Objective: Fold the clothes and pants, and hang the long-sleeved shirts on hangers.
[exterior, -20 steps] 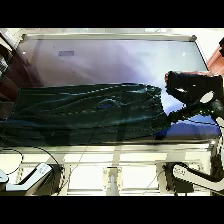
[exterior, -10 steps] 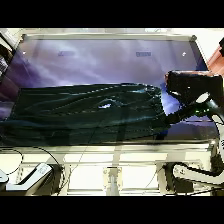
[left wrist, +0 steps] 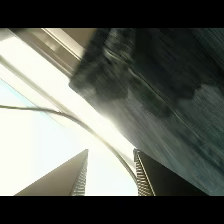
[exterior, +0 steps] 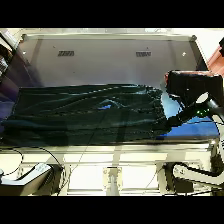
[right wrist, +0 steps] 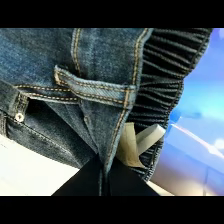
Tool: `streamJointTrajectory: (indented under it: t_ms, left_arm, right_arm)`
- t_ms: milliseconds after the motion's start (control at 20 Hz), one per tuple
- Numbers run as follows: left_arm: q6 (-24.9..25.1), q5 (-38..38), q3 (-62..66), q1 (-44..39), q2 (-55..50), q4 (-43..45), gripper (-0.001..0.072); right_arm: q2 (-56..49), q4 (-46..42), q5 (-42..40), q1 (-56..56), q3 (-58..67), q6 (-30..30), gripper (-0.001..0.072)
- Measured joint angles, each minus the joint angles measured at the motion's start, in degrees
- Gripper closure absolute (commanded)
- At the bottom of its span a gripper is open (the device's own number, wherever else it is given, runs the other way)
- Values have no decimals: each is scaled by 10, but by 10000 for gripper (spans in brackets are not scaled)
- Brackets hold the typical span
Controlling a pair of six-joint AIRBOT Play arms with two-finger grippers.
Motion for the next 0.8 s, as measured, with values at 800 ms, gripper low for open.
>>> streamJointTrajectory:
  t_ms: [800]
  left_arm:
    - [63,43,56,5,-152,-144,347]
  right_arm:
    - [0,16,-3,0,0,59,682]
